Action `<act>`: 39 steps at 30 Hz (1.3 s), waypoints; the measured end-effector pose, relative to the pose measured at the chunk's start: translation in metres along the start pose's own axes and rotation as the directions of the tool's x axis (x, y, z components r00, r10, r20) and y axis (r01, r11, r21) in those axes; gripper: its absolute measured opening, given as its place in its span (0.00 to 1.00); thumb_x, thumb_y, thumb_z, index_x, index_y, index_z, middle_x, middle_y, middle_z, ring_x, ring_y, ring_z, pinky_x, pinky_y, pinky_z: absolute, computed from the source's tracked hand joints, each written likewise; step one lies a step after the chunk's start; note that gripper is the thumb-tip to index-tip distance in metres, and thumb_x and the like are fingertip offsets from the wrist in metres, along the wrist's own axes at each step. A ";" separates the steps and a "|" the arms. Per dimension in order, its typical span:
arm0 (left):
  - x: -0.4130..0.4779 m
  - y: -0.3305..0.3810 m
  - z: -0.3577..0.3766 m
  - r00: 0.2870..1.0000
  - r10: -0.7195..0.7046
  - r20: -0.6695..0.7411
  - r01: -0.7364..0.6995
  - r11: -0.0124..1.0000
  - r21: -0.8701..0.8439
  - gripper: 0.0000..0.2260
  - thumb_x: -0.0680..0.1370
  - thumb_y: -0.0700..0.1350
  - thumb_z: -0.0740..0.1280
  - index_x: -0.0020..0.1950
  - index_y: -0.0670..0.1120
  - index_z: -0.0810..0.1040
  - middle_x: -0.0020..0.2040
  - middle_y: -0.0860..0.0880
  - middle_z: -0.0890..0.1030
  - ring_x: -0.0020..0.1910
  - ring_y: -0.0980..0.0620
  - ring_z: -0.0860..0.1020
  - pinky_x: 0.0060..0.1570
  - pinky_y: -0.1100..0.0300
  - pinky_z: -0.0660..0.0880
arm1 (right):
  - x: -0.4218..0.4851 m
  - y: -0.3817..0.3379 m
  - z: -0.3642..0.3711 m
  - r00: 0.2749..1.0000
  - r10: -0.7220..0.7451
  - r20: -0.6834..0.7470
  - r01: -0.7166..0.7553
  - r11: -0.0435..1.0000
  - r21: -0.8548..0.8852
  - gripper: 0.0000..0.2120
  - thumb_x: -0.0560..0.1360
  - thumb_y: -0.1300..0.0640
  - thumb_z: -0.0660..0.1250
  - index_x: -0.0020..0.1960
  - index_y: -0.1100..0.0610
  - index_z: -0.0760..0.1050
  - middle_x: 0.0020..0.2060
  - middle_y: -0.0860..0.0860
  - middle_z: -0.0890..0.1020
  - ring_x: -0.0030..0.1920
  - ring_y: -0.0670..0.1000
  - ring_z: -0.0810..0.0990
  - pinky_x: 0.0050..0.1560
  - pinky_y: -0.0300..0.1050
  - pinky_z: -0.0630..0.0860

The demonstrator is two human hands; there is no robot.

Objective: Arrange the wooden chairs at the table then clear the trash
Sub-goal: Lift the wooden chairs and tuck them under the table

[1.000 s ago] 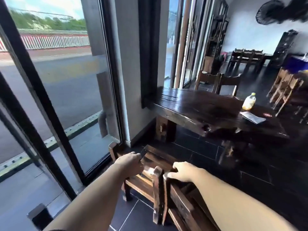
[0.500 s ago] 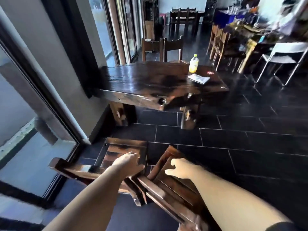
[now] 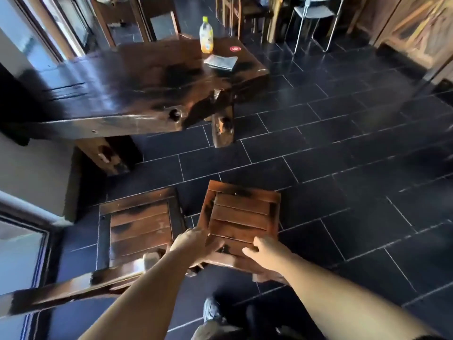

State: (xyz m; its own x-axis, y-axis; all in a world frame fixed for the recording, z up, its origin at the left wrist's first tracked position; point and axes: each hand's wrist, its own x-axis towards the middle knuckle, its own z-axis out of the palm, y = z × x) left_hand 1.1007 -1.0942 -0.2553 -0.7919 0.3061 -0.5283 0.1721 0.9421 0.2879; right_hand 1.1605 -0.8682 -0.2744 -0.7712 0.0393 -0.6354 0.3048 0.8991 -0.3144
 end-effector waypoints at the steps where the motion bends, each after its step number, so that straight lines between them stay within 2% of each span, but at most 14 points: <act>1: 0.001 -0.002 0.005 1.000 0.003 0.001 -0.003 1.000 0.001 0.24 0.70 0.74 0.54 0.50 0.57 0.73 0.50 0.51 0.81 0.48 0.47 0.81 0.49 0.50 0.79 | -0.002 0.004 0.008 1.000 0.024 -0.020 -0.023 0.999 0.022 0.29 0.75 0.31 0.56 0.55 0.55 0.76 0.54 0.54 0.81 0.54 0.58 0.81 0.48 0.49 0.73; 3: 0.000 -0.002 0.013 0.999 0.033 0.004 -0.033 0.999 0.016 0.24 0.71 0.74 0.55 0.51 0.57 0.73 0.53 0.51 0.80 0.52 0.47 0.79 0.53 0.48 0.77 | -0.004 0.009 0.024 0.997 0.055 -0.057 -0.052 0.998 0.043 0.30 0.73 0.28 0.52 0.51 0.53 0.75 0.50 0.54 0.82 0.52 0.59 0.81 0.47 0.50 0.74; 7: 0.004 -0.004 0.033 0.986 0.166 0.026 -0.168 0.976 0.139 0.24 0.75 0.68 0.61 0.64 0.54 0.73 0.62 0.51 0.77 0.64 0.48 0.74 0.64 0.50 0.71 | -0.011 0.011 0.046 0.988 0.028 -0.153 -0.042 0.995 -0.088 0.30 0.76 0.30 0.51 0.54 0.53 0.75 0.53 0.54 0.81 0.55 0.59 0.80 0.53 0.55 0.75; 10: 0.009 -0.010 0.046 0.979 0.205 -0.005 -0.201 0.963 0.179 0.30 0.73 0.72 0.58 0.64 0.53 0.73 0.62 0.50 0.77 0.64 0.47 0.74 0.65 0.49 0.69 | -0.011 0.014 0.064 0.961 -0.009 -0.275 -0.042 0.983 -0.179 0.31 0.76 0.30 0.50 0.57 0.53 0.76 0.52 0.53 0.81 0.54 0.58 0.79 0.55 0.56 0.74; 12: 0.013 -0.015 0.056 0.975 0.219 -0.031 -0.210 0.959 0.189 0.33 0.71 0.74 0.55 0.64 0.52 0.73 0.60 0.50 0.78 0.62 0.46 0.74 0.64 0.49 0.70 | -0.010 0.018 0.077 0.940 -0.039 -0.338 -0.038 0.976 -0.217 0.31 0.75 0.29 0.50 0.53 0.54 0.76 0.48 0.53 0.81 0.50 0.58 0.79 0.53 0.57 0.74; 17: 0.014 -0.031 0.082 0.960 0.238 -0.147 -0.222 0.968 0.116 0.36 0.70 0.74 0.59 0.68 0.50 0.70 0.59 0.49 0.78 0.61 0.46 0.74 0.66 0.50 0.67 | -0.004 0.030 0.097 0.886 -0.150 -0.439 -0.004 0.944 -0.329 0.28 0.73 0.30 0.57 0.48 0.55 0.74 0.43 0.53 0.78 0.45 0.59 0.77 0.47 0.56 0.72; 21: 0.021 -0.038 0.097 0.903 0.284 -0.323 -0.255 0.958 0.130 0.35 0.69 0.75 0.61 0.60 0.48 0.75 0.52 0.48 0.80 0.55 0.44 0.77 0.62 0.46 0.71 | 0.002 0.033 0.100 0.857 -0.181 -0.482 0.015 0.944 -0.329 0.29 0.72 0.28 0.59 0.48 0.54 0.75 0.43 0.52 0.79 0.45 0.58 0.77 0.47 0.56 0.70; 24: 0.026 -0.039 0.106 0.882 0.264 -0.391 -0.220 0.963 0.154 0.34 0.68 0.75 0.60 0.54 0.46 0.79 0.48 0.48 0.80 0.51 0.43 0.79 0.60 0.47 0.72 | 0.006 0.034 0.105 0.828 -0.188 -0.528 0.018 0.950 -0.311 0.28 0.73 0.29 0.59 0.49 0.54 0.75 0.43 0.52 0.79 0.46 0.57 0.77 0.48 0.55 0.70; 27: 0.029 -0.040 0.112 0.877 0.262 -0.403 -0.204 0.962 0.181 0.34 0.68 0.75 0.60 0.51 0.45 0.81 0.46 0.48 0.82 0.50 0.44 0.80 0.58 0.49 0.71 | 0.008 0.035 0.107 0.815 -0.185 -0.549 0.000 0.948 -0.319 0.26 0.74 0.30 0.59 0.48 0.54 0.75 0.43 0.52 0.79 0.44 0.57 0.77 0.47 0.54 0.70; 30: 0.030 -0.041 0.114 0.872 0.270 -0.408 -0.200 0.958 0.206 0.34 0.68 0.75 0.61 0.51 0.46 0.82 0.47 0.48 0.83 0.50 0.44 0.80 0.58 0.52 0.70 | 0.011 0.037 0.109 0.804 -0.203 -0.559 0.008 0.943 -0.331 0.25 0.73 0.31 0.61 0.47 0.54 0.75 0.42 0.52 0.78 0.43 0.57 0.77 0.45 0.54 0.69; 33: 0.028 -0.040 0.112 0.860 0.255 -0.443 -0.187 0.963 0.192 0.33 0.67 0.74 0.62 0.49 0.45 0.82 0.45 0.47 0.84 0.48 0.44 0.81 0.55 0.49 0.74 | 0.013 0.039 0.109 0.786 -0.236 -0.571 0.023 0.935 -0.354 0.25 0.73 0.30 0.63 0.46 0.54 0.75 0.40 0.52 0.77 0.42 0.58 0.76 0.43 0.53 0.68; 39: 0.030 -0.037 0.110 0.884 0.197 -0.423 -0.143 0.977 0.158 0.32 0.67 0.74 0.64 0.48 0.46 0.82 0.45 0.49 0.84 0.48 0.45 0.80 0.58 0.49 0.74 | 0.019 0.042 0.102 0.744 -0.301 -0.597 0.072 0.924 -0.376 0.29 0.74 0.28 0.58 0.43 0.55 0.74 0.38 0.52 0.76 0.39 0.58 0.76 0.40 0.53 0.69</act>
State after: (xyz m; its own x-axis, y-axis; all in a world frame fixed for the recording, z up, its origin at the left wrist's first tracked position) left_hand 1.1350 -1.1051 -0.3696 -0.9142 0.3988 -0.0724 0.3736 0.8985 0.2305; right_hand 1.2156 -0.8746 -0.3718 -0.9989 0.0187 0.0430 0.0156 0.9974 -0.0706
